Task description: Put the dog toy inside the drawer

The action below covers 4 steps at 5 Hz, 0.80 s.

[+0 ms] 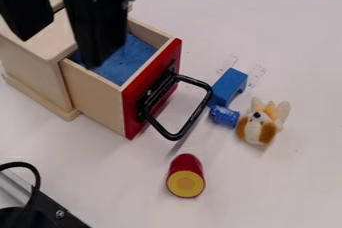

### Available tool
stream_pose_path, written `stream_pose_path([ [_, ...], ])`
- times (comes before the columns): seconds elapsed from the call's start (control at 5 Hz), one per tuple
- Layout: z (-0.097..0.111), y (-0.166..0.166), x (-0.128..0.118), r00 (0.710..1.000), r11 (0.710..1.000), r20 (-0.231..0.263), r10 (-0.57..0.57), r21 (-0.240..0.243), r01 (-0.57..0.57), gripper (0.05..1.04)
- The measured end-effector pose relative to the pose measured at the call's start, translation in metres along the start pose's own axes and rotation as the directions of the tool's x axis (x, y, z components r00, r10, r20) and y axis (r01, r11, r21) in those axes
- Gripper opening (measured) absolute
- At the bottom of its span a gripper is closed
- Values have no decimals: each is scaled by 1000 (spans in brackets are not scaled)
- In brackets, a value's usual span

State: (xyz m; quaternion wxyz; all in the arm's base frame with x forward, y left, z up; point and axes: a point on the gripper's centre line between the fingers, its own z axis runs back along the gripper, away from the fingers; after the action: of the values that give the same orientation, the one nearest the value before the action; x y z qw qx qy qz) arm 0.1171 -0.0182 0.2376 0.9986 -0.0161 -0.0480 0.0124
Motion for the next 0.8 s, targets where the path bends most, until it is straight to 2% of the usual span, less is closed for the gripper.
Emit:
stream_pose_path([
  [0.2, -3, 1, -1, 1000, 1000, -11, 0, 6, 1, 999],
  [0.4, -18, 5, 18, 999, 1000, -41, -1, 22, 2, 999],
  [0.6, -28, 6, 35, 1000, 1000, -27, -5, 25, 6, 999],
  [0.8, -48, 5, 50, 999, 1000, -44, 6, 27, -5, 999],
])
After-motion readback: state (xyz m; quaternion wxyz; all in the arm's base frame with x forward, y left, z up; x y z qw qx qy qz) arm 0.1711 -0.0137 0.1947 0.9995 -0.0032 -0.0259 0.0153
